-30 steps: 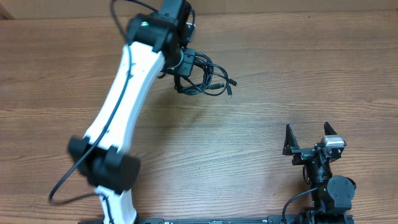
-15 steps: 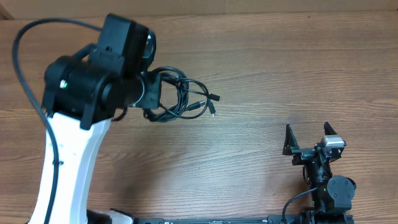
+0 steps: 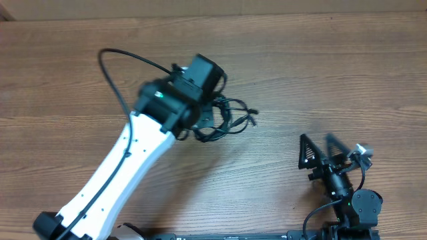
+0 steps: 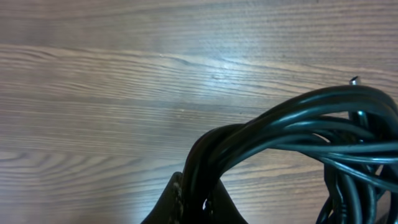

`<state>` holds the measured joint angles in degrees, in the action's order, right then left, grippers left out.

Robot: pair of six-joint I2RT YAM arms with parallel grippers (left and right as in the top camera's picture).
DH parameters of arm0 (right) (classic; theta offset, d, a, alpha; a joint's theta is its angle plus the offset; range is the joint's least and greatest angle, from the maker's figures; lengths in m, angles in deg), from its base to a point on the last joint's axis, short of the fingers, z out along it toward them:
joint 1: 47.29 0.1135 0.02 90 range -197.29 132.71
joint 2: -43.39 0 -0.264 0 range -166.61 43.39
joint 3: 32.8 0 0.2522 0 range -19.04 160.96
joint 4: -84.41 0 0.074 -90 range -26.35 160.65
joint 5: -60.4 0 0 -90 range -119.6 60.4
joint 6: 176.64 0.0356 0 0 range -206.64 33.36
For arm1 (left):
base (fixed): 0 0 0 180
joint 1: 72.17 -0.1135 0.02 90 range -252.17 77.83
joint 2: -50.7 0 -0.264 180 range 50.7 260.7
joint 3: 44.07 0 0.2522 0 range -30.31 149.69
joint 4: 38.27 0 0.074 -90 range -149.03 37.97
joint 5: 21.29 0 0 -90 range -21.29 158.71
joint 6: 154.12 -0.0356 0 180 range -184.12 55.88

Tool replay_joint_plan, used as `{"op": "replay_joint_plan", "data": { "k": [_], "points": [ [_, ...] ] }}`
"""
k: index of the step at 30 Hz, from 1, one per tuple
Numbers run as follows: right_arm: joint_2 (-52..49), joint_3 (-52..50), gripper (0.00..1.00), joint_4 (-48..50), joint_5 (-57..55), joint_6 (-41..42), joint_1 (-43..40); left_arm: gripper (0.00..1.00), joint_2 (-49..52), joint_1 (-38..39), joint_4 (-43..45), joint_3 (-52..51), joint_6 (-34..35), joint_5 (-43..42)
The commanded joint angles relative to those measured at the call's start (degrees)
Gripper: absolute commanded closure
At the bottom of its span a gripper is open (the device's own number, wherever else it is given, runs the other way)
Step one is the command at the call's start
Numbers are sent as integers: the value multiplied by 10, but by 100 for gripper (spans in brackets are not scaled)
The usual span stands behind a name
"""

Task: Untangle cables
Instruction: 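Carry the held cables right toward the right gripper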

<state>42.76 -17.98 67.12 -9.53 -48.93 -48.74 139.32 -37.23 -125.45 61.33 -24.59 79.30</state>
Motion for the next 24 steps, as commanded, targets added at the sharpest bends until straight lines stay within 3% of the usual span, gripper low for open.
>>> {"op": "replay_joint_plan", "data": {
  "k": [1, 5, 9, 11, 12, 17, 24],
  "points": [
    [4, -6, 0, -1, 298, 312, -1, 96, -2, 17, 55, -60, 58, 18],
    [4, -6, 0, -9, 401, 363, -1, 96, -2, 24, 92, -90, 57, 3],
    [4, -6, 0, -7, 412, 390, -1, 96, -2, 33, 105, -95, 55, -11],
    [4, -6, 31, -12, 358, 391, -1, 96, -2, 39, 116, -95, 55, -12],
    [4, -6, 37, -13, 333, 411, -1, 96, -2, 42, 124, -95, 55, -12],
    [4, -6, 40, -7, 293, 545, -1, 96, -2, 65, 158, -95, 55, -28],
    [4, -6, 48, -6, 284, 558, -1, 96, 1, 108, 179, -95, 55, -28]
  ]
}}
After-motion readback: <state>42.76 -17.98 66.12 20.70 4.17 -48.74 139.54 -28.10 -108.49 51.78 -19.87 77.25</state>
